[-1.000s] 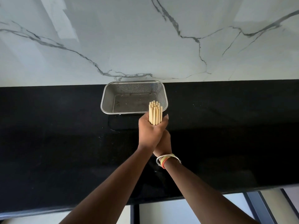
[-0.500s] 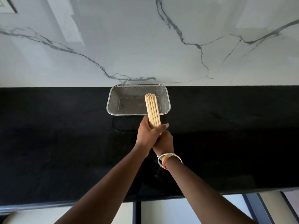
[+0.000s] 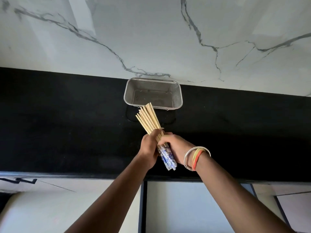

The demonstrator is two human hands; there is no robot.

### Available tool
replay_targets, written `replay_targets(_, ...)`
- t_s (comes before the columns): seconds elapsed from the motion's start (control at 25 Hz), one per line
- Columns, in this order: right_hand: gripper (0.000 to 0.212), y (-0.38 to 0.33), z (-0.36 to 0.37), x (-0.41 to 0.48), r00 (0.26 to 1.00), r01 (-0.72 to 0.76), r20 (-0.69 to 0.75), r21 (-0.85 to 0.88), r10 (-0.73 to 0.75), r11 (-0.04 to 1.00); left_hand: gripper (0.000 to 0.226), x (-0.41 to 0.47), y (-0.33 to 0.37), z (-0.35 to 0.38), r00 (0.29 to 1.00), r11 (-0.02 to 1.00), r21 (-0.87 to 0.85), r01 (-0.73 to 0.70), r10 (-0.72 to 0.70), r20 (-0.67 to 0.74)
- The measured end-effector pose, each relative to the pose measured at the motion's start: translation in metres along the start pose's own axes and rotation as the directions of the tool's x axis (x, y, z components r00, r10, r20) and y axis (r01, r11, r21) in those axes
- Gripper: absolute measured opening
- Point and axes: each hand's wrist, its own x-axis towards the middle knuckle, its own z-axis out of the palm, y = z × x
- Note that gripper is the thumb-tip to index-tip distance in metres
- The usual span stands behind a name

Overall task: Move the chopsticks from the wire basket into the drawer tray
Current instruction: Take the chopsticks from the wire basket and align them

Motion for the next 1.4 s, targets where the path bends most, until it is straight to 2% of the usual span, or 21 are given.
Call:
replay_targets(0.04, 0.037, 0.0, 0.002, -0.005, 1.0, -0.005, 0.012, 0.144, 0.003, 0.99, 0.026, -0.006, 0.002, -0.002, 1.0, 0.999, -0.032, 0.001, -0.001, 0.017)
replay_targets(0.08, 0.04, 0.001, 0.004, -0.006, 1.0, 0.01, -0.02, 0.191, -0.006, 0.982, 0.028, -0.011, 0.002, -0.004, 0.999, 0.999, -0.05, 0.0, 0.002, 0.035)
replay_targets(0.2, 0.064, 0.011, 0.014, -0.012, 0.98, 0.089, -0.178, -0.002, -0.088, 0.996, 0.031, -0.025, 0.004, -0.009, 0.994, 0.998, -0.061, 0.007, 0.0, 0.112)
replay_targets(0.36, 0.044, 0.01, 0.028, -0.036, 0.963, 0.14, -0.221, -0.071, -0.152, 0.988, 0.038, -0.032, 0.008, -0.015, 0.99, 0.999, -0.032, 0.034, -0.029, 0.141)
replay_targets(0.6, 0.039, 0.009, 0.034, -0.037, 0.933, 0.163, -0.316, -0.063, -0.174, 0.985, 0.036, -0.029, 0.014, -0.014, 0.99, 0.991, -0.103, 0.087, -0.074, 0.12)
replay_targets(0.8, 0.03, 0.001, 0.028, -0.027, 0.86, 0.194, -0.437, -0.194, -0.262, 0.962, 0.033, -0.014, 0.021, -0.001, 1.0, 0.995, -0.09, -0.029, 0.029, 0.005)
replay_targets(0.92, 0.035, -0.005, 0.021, -0.022, 0.855, 0.167, -0.441, -0.262, -0.271, 0.951, 0.026, -0.006, 0.022, 0.004, 0.996, 0.996, -0.004, -0.089, 0.089, 0.015)
replay_targets(1.08, 0.039, -0.006, 0.008, -0.005, 0.887, 0.121, -0.365, -0.41, -0.284, 0.904, 0.016, 0.009, 0.02, 0.01, 0.99, 0.991, 0.014, -0.136, 0.135, 0.026)
replay_targets(1.32, 0.037, -0.01, -0.012, 0.015, 0.92, 0.118, -0.295, -0.419, -0.258, 0.9, 0.036, 0.044, 0.014, 0.007, 0.991, 0.99, 0.064, -0.124, 0.127, -0.043)
replay_targets(1.4, 0.037, -0.009, -0.019, 0.023, 0.913, 0.117, -0.307, -0.437, -0.27, 0.892, 0.035, 0.056, 0.012, 0.006, 0.989, 0.987, 0.104, -0.124, 0.131, -0.066)
